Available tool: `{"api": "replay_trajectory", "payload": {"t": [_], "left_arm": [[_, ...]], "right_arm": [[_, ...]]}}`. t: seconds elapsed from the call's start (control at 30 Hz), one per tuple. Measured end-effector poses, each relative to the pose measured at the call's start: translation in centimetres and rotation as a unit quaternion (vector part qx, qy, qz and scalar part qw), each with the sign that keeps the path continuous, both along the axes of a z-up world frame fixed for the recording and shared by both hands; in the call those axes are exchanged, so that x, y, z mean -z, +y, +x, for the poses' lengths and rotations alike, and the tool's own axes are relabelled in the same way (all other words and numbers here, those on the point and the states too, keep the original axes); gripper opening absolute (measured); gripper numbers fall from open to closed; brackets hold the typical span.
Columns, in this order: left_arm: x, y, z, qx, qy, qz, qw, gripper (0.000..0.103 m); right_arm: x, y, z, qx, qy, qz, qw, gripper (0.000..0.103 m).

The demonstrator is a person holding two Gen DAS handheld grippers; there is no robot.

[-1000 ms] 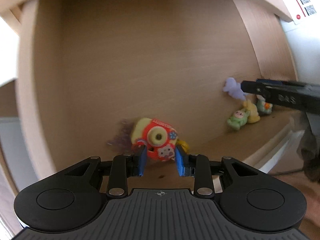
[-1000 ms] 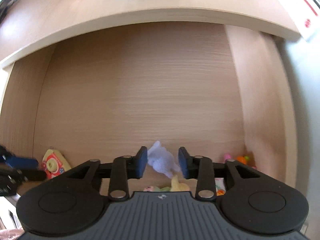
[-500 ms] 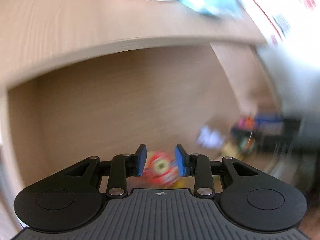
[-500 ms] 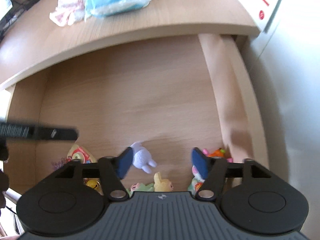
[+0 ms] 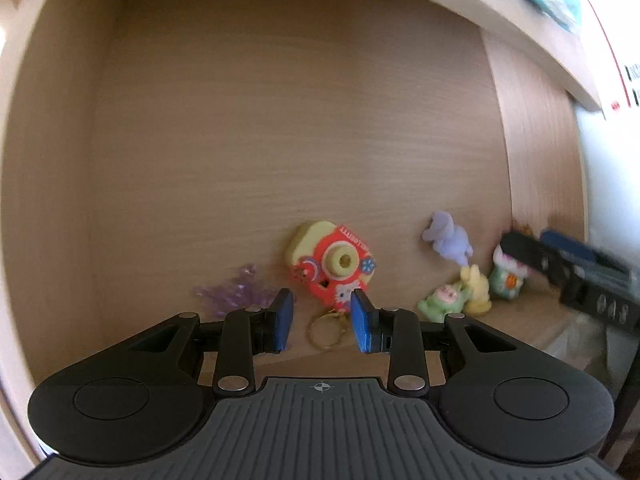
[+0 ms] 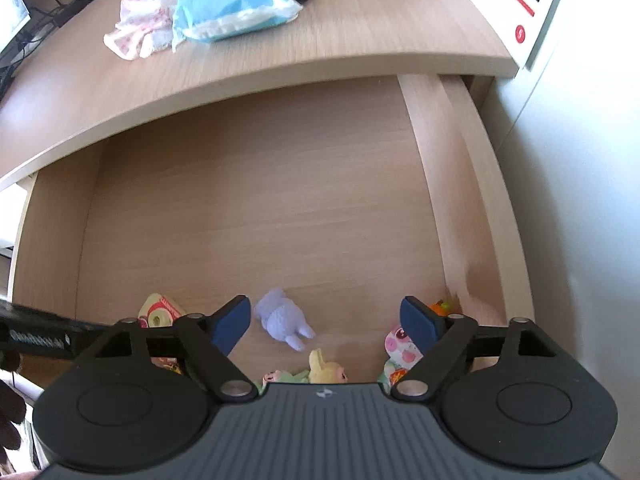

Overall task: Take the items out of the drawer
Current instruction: 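Close the left tool on the red Hello Kitty toy while the right tool grasps the lavender bunny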

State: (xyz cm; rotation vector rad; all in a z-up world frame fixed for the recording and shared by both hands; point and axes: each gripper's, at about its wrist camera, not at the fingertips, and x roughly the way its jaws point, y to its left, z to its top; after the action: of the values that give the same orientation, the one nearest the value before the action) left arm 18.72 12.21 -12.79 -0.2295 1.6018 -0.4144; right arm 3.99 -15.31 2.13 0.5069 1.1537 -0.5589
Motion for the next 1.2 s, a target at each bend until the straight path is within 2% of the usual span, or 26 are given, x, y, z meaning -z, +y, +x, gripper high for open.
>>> {"api": "replay_trajectory", "payload": {"t": [0.07, 0.13, 0.27, 0.37, 0.43, 0.57, 0.6, 0.67, 0.8, 0.83, 0.87, 0.97, 1.07, 1.2], "left_arm": [[0.4, -0.4, 0.5, -0.029, -0.004, -0.003, 0.9996, 0.035], [0.0, -1.4, 1.2, -0.031, -0.044, 0.002, 0.9986, 0.035], [-0.3, -4.2, 2.4, 0.007, -0.095, -0.002, 0.9955, 0.035], [-1.2, -6.4, 1.4, 0.076, -0.117, 0.012, 0.9901, 0.035], [-2.0, -7.6, 0.0, 0.139, -0.139, 0.018, 0.9803, 0.035], [-2.4, -8.9, -2.8, 0.242, -0.192, 0.064, 0.9490, 0.035], [-2.3, -9.0, -3.1, 0.258, -0.193, 0.072, 0.9440, 0.035], [-2.6, -8.2, -2.9, 0.266, -0.199, 0.079, 0.9399, 0.035], [-2.6, -8.6, -2.1, 0.253, -0.202, 0.079, 0.9429, 0.035], [-2.5, -8.9, -2.0, 0.255, -0.199, 0.077, 0.9431, 0.040], [-2.5, -9.2, -1.9, 0.259, -0.192, 0.074, 0.9436, 0.050], [-2.2, -10.1, -2.0, 0.283, -0.165, 0.046, 0.9437, 0.055], [-2.2, -10.2, -2.7, 0.312, -0.163, 0.030, 0.9354, 0.055], [-1.7, -9.9, -2.0, 0.331, -0.183, 0.044, 0.9245, 0.053]], "right_arm": [[-0.1, 0.1, -0.1, 0.001, 0.002, 0.001, 1.000, 0.084], [-0.1, 0.4, -0.2, -0.001, 0.005, -0.001, 1.000, 0.084], [-0.2, 0.7, -0.6, 0.000, 0.011, -0.002, 1.000, 0.085], [-0.5, 0.7, -1.1, 0.006, 0.017, -0.008, 1.000, 0.085], [-0.8, 0.6, -1.5, 0.012, 0.016, -0.011, 1.000, 0.085], [-1.8, -0.1, -1.8, 0.019, 0.013, -0.009, 1.000, 0.085], [-1.9, 0.0, -1.8, 0.017, 0.013, -0.009, 1.000, 0.085], [-2.0, 0.2, -1.8, 0.012, 0.013, -0.009, 1.000, 0.085], [-2.1, 0.5, -1.8, 0.008, 0.014, -0.003, 1.000, 0.087], [-2.1, 0.6, -1.8, 0.007, 0.015, -0.002, 1.000, 0.087], [-2.2, 0.6, -1.9, 0.006, 0.016, 0.000, 1.000, 0.087], [-2.4, 0.5, -1.6, 0.005, 0.017, -0.001, 1.000, 0.088], [-3.1, 0.9, -0.3, 0.008, 0.015, -0.004, 1.000, 0.090], [-3.3, 1.1, -0.3, 0.010, 0.019, -0.004, 1.000, 0.091]]}}
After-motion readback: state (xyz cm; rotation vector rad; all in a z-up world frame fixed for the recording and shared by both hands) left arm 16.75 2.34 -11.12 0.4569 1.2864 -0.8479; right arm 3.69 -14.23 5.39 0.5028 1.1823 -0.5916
